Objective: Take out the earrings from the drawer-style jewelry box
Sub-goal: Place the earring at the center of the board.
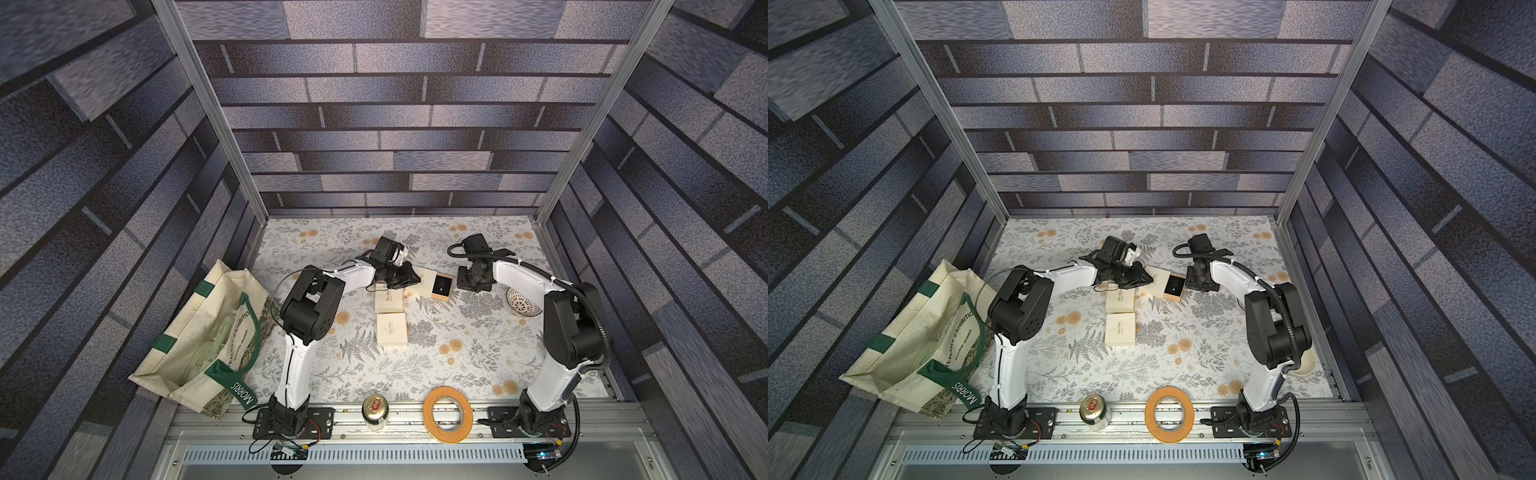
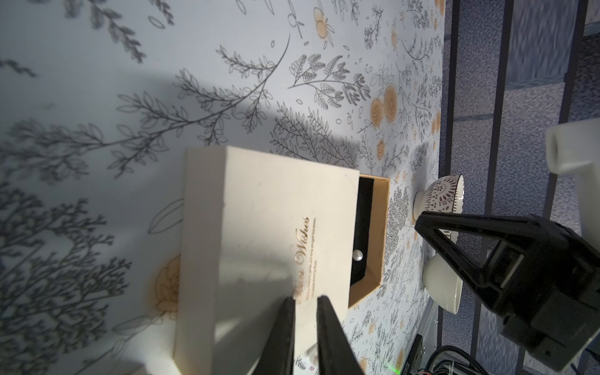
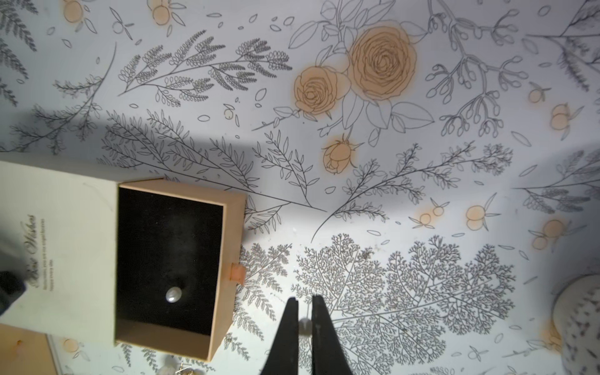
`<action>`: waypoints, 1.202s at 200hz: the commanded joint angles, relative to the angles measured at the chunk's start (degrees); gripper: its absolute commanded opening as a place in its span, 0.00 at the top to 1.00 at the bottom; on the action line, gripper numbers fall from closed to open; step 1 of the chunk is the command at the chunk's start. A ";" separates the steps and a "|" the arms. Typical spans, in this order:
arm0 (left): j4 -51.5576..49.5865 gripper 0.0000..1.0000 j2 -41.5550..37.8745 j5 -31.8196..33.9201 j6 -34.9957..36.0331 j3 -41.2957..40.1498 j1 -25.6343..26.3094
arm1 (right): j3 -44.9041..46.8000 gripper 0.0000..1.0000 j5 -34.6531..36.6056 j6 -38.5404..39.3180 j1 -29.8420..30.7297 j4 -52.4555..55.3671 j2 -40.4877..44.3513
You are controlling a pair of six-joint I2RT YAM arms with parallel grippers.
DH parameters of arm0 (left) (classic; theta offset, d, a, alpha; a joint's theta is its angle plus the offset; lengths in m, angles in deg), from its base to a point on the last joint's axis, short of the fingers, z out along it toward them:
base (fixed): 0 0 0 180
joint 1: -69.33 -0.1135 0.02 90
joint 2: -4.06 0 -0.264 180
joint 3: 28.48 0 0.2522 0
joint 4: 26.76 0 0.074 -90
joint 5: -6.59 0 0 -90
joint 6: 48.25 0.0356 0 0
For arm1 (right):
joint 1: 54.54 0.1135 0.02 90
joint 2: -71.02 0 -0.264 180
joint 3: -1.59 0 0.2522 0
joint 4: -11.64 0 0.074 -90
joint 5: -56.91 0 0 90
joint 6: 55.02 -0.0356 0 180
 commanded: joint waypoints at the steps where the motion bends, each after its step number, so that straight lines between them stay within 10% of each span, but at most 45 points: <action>1: -7.58 0.83 0.42 5.67 -0.30 -2.11 -0.32 | -0.44 0.91 -2.76 0.01 -0.37 -1.01 -2.43; 240: -8.68 0.83 0.15 6.37 -0.21 -1.62 -0.30 | -2.68 0.80 -10.37 5.09 -1.43 -3.74 -0.12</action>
